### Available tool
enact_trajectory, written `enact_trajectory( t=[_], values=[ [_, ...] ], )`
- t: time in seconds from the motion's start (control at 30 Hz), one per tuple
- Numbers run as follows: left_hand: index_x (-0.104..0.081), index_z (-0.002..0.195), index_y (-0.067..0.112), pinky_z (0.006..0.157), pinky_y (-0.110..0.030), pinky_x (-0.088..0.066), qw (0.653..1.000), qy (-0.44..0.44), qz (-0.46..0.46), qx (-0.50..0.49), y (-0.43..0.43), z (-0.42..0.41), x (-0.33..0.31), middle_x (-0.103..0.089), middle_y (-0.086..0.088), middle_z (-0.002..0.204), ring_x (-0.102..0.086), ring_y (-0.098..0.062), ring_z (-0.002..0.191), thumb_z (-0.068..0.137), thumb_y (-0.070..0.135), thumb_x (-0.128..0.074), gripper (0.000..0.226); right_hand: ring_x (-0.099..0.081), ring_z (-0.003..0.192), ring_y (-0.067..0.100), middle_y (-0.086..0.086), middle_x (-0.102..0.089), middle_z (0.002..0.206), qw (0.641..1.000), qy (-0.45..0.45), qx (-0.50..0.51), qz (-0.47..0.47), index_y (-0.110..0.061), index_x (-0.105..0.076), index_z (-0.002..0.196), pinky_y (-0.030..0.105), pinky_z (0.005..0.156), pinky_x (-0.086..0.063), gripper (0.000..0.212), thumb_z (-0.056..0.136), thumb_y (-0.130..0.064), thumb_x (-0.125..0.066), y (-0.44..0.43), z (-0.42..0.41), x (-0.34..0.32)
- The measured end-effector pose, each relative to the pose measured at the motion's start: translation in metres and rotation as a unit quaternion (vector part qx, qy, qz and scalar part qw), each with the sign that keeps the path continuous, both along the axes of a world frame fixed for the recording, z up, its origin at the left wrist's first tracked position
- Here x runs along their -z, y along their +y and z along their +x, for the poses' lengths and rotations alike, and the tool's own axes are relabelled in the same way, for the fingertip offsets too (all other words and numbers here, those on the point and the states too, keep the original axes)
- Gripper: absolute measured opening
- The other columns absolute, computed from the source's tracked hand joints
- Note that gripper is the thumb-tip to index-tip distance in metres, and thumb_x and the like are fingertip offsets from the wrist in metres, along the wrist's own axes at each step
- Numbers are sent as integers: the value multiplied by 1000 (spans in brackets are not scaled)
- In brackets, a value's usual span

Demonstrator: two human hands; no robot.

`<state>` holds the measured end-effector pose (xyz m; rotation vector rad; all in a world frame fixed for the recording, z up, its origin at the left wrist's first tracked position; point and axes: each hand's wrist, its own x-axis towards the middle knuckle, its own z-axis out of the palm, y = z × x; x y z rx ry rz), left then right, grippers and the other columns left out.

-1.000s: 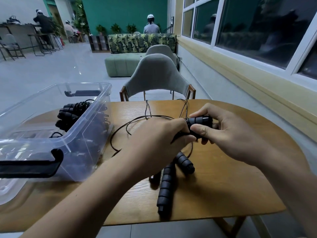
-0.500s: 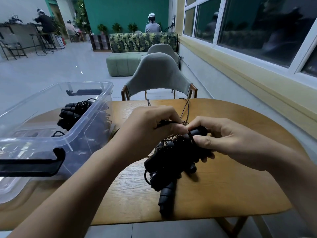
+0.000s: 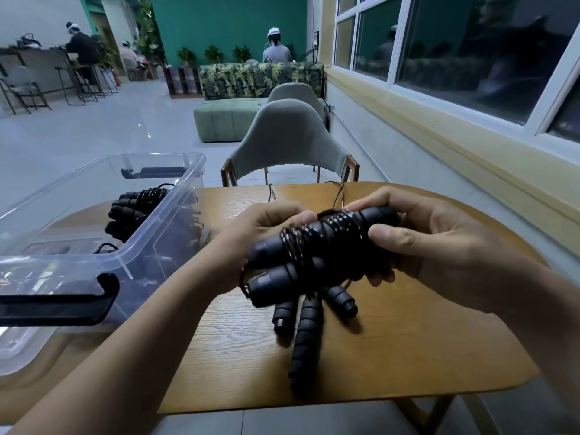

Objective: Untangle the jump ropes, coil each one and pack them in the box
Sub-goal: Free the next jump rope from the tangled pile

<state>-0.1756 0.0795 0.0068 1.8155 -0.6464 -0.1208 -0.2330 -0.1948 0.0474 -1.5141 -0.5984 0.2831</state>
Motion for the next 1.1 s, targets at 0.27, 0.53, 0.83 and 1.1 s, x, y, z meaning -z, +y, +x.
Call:
enact_trajectory(
  t=[0.27, 0.53, 0.83, 1.1],
  values=[
    [-48, 61, 20, 56, -33, -36, 996, 0, 40, -84, -43, -25, 3, -45, -1, 60, -40, -14, 56, 101, 26, -51, 40, -69, 74, 36, 21, -67, 102, 989, -5, 83, 125, -6, -64, 122, 33, 62, -56, 40, 85, -21, -71, 8, 4, 1],
    [-71, 96, 20, 59, -35, -32, 999, 0, 15, -51, -67, -39, 7, -42, 3, 63, -42, -21, 58, 113, 50, -40, 46, -68, 77, 38, 21, -68, 108, 974, -71, 177, 120, -8, -64, 120, 38, 68, -55, 33, 90, -20, -70, 9, 14, 10],
    [-64, 84, 26, 68, -30, -46, 978, -92, 157, -103, -73, -56, 2, -59, 6, 68, -58, -6, 71, 112, 49, -37, 46, -76, 75, 31, 5, -74, 105, 932, -225, 282, -43, -14, -64, 123, 46, 65, -61, 25, 99, -15, -70, 10, 14, 12],
    [-70, 83, 19, 61, -34, -34, 990, -28, 49, -130, -59, -44, -4, -51, 17, 58, -47, -3, 59, 109, 43, -49, 41, -72, 102, 20, 1, -70, 116, 847, -384, 332, -159, -16, -66, 127, 47, 84, -61, 31, 98, -15, -76, 16, 18, 23]
  ],
)
